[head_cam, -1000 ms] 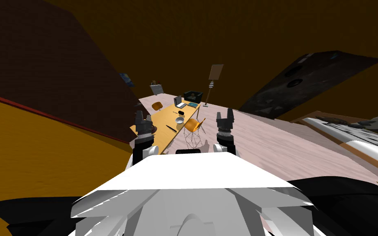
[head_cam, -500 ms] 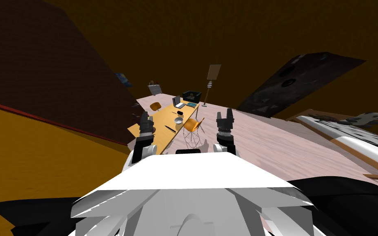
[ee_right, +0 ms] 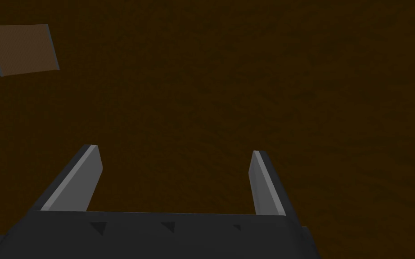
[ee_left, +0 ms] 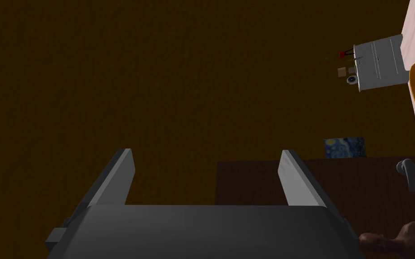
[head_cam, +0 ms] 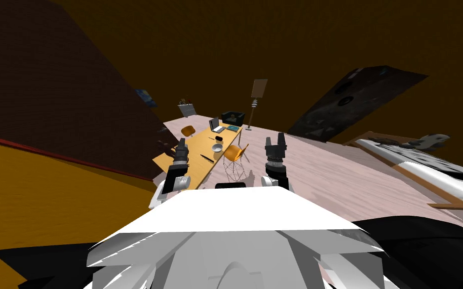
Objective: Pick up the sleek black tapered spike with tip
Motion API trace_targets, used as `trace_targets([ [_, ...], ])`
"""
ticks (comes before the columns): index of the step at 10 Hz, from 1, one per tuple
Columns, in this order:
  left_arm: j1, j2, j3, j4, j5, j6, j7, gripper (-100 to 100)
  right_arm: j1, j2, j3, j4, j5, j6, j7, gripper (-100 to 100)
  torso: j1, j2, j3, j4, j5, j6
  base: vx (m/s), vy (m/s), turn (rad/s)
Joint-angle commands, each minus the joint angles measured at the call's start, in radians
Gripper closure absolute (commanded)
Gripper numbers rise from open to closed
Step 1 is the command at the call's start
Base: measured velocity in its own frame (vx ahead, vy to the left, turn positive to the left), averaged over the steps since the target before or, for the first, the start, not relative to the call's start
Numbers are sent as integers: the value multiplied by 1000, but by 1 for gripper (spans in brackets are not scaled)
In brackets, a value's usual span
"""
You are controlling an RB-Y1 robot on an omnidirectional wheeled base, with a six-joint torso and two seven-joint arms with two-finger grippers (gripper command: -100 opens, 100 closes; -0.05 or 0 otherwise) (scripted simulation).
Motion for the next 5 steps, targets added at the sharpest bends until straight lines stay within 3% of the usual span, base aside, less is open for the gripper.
trace_targets([
  [1,-9,3,2,7,-2,30,-17,-100,0,0,0,0,0,0,0,0,0,0,0,0,0,0,2,-2,-35],
  [2,-33,18,14,43,0,70,-42,-100,0,0,0,0,0,0,0,0,0,0,0,0,0,0,2,-5,-72],
  [5,-57,32,26,82,3,113,-68,-100,0,0,0,0,0,0,0,0,0,0,0,0,0,0,3,-4,-57],
])
